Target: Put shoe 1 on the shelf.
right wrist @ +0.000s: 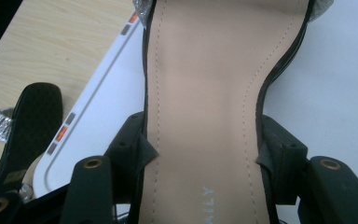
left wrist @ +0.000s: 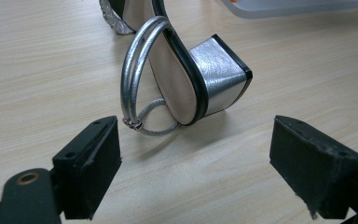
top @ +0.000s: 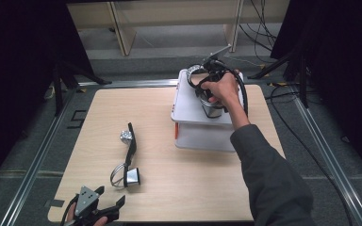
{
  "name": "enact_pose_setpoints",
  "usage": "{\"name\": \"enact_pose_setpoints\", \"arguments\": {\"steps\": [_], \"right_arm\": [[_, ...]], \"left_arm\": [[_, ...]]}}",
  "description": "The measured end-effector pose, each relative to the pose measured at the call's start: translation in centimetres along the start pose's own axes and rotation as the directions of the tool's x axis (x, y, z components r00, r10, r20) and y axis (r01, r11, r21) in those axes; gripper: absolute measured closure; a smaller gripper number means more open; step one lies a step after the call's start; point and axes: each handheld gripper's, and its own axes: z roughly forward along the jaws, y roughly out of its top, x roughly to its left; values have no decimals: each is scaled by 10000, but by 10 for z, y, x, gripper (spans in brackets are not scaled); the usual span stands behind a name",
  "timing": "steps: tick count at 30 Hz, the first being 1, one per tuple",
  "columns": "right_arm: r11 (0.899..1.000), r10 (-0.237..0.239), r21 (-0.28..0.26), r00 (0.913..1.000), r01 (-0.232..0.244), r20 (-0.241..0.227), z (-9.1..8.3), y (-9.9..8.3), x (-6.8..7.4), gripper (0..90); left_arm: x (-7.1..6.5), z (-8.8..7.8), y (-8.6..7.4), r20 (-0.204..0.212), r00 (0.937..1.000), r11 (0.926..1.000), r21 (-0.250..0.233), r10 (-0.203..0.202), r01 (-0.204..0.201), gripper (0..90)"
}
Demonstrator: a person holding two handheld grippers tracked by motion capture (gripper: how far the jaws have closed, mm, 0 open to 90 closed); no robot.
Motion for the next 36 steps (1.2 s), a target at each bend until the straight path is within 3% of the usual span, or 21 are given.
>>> {"name": "enact_pose_setpoints", "arguments": {"steps": [1, 5, 7, 11, 12, 15, 18, 20, 22, 25, 26, 27, 29, 30, 32, 35, 36], "right_arm": [[9995, 301, 115, 9995, -301, 28, 2, 2, 0, 427], [9977, 682, 47, 9977, -683, 58, 9, 6, -2, 427], [9945, 1030, 164, 9946, -1031, 88, 13, 8, -2, 426], [9938, 1064, 284, 9939, -1073, 293, 18, 12, 0, 423], [9879, 1532, 247, 9882, -1533, 87, 19, 14, 0, 414], [9818, 1834, 527, 9829, -1823, -188, 22, 14, 5, 367], [9810, 1903, 457, 9810, -1886, -367, 21, 15, 6, 336], [9854, 1639, 570, 9840, -1602, -695, 18, 13, 7, 238], [9859, 1619, 572, 9833, -1574, -835, 14, 13, 7, 236], [9918, 1248, 443, 9843, -1201, -1247, 0, 11, 4, 237], [9957, 925, 175, 9835, -909, -1553, -9, 8, 1, 256], [9957, 925, 175, 9835, -909, -1553, -9, 8, 1, 256], [9969, 763, -56, 9785, -788, -1916, -19, 2, -3, 255], [9983, 370, -369, 9813, -448, -1890, -21, -2, -6, 260], [9995, 121, -249, 9811, -172, -1933, -27, -11, -11, 260], [9946, -580, -963, 9756, 382, -2118, -47, -33, -24, 276], [9946, -580, -963, 9756, 382, -2118, -47, -33, -24, 276]], "left_arm": [[0, 0, 0, -3, 10000, 10000, -34, -26, 26, 160], [1, -2, 1, -72, 9998, 9997, 204, 159, -157, 160], [1, -2, 1, -41, 10000, 9999, 118, 68, -67, 160], [1, -2, 1, -10, 9999, 9999, 91, 100, -100, 161], [1, -2, 1, -12, 9999, 9999, 114, 100, -100, 161], [0, -2, 1, 10, 10000, 10000, 29, 42, -42, 162], [2, -1, 1, 61, 9999, 10000, 32, 88, -88, 162], [1, -2, 0, 70, 9999, 10000, 6, 99, -99, 163], [2, -1, 0, 26, 10000, 10000, 13, 53, -53, 163], [2, -1, 0, 40, 9999, 9999, 63, 109, -110, 163], [2, -2, 0, -33, 9999, 9998, 124, 125, -125, 163], [1, -1, 0, 2, 10000, 10000, 37, -52, 52, 163], [1, 0, 0, 45, 10000, 10000, -5, -39, 39, 163], [1, -1, 0, -7, 10000, 9999, 107, 71, -71, 163], [1, -1, 0, -15, 10000, 10000, -26, -77, 77, 163], [1, 1, 0, -8, 10000, 10000, 12, -13, 13, 163], [0, 0, 0, 10, 10000, 10000, 28, -32, 32, 163]]}}
